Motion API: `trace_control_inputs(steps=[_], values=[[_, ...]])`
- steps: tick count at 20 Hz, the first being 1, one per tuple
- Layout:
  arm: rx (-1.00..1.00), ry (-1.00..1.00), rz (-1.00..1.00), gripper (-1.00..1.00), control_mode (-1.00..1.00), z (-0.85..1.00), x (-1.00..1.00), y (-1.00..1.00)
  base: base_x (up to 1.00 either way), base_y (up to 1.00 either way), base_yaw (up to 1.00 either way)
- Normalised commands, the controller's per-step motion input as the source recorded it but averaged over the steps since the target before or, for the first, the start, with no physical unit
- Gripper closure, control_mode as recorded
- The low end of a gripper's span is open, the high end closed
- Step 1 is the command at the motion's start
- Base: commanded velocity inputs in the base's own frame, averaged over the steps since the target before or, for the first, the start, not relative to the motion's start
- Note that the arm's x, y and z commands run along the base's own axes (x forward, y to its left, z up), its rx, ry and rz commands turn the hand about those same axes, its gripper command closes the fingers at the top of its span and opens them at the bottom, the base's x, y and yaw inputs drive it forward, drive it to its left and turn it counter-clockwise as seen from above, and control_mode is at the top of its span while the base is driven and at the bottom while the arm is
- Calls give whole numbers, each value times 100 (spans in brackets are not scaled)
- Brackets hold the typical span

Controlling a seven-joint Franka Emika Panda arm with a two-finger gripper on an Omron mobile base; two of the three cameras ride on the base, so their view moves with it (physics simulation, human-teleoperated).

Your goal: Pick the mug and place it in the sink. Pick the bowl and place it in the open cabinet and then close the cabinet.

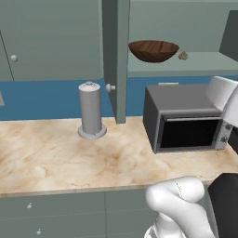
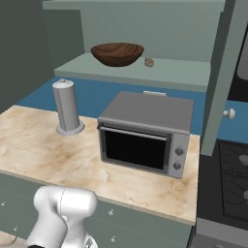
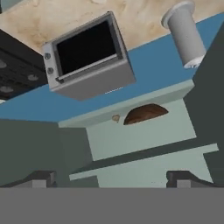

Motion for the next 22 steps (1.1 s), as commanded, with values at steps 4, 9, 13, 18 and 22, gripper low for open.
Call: trace_control_inputs(steps=[4, 9, 13, 18, 22], values=[[-4, -32, 9, -100, -100, 10, -100, 22, 0, 0, 0], [-7, -3, 1, -100, -100, -12, -37, 58, 0, 0, 0], [-4, 2, -6, -100, -100, -16, 1, 93, 0, 0, 0], [-10, 4, -12, -100, -100, 0, 8, 43, 0, 0, 0], [-16, 36, -20, -100, -100, 0, 50, 4, 0, 0, 0]])
